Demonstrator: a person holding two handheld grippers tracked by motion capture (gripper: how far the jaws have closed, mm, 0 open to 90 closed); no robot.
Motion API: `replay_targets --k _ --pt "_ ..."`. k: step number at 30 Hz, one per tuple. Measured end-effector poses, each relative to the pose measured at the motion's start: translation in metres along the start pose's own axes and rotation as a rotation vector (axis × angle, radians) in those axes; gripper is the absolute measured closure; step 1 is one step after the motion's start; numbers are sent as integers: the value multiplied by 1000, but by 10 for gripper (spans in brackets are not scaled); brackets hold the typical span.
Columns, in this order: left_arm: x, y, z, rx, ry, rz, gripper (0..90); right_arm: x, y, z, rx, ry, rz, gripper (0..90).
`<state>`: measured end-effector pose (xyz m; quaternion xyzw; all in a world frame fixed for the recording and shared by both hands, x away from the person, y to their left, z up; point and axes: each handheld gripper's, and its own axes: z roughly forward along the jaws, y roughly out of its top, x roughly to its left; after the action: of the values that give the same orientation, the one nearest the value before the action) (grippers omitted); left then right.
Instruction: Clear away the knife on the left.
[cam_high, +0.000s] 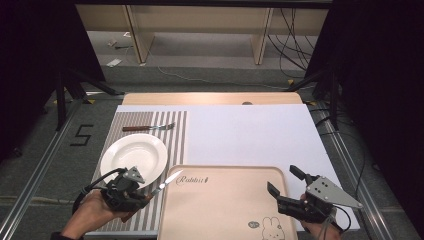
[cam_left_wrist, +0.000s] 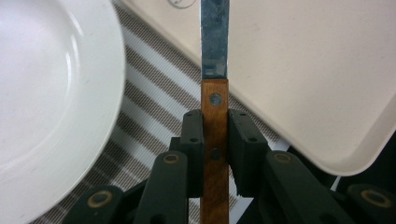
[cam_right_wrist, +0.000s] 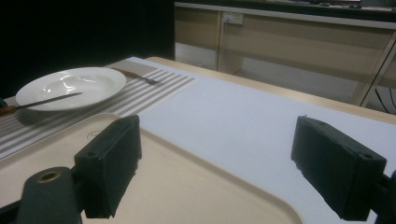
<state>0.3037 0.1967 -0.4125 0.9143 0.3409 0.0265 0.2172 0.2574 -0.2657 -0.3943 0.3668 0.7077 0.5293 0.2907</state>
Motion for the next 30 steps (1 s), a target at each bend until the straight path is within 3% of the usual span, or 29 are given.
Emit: replay_targets --k 4,14,25,30 --pt "-7 5 5 8 -3 27 770 0 0 0 0 0 2 171" --pt "-16 12 8 -22 -6 30 770 0 0 0 -1 -1 1 171" --pt "-23 22 14 -73 -40 -5 770 0 0 -1 -2 -3 -1 171" --pt "-30 29 17 -84 -55 -58 769 0 0 0 0 -4 -2 172"
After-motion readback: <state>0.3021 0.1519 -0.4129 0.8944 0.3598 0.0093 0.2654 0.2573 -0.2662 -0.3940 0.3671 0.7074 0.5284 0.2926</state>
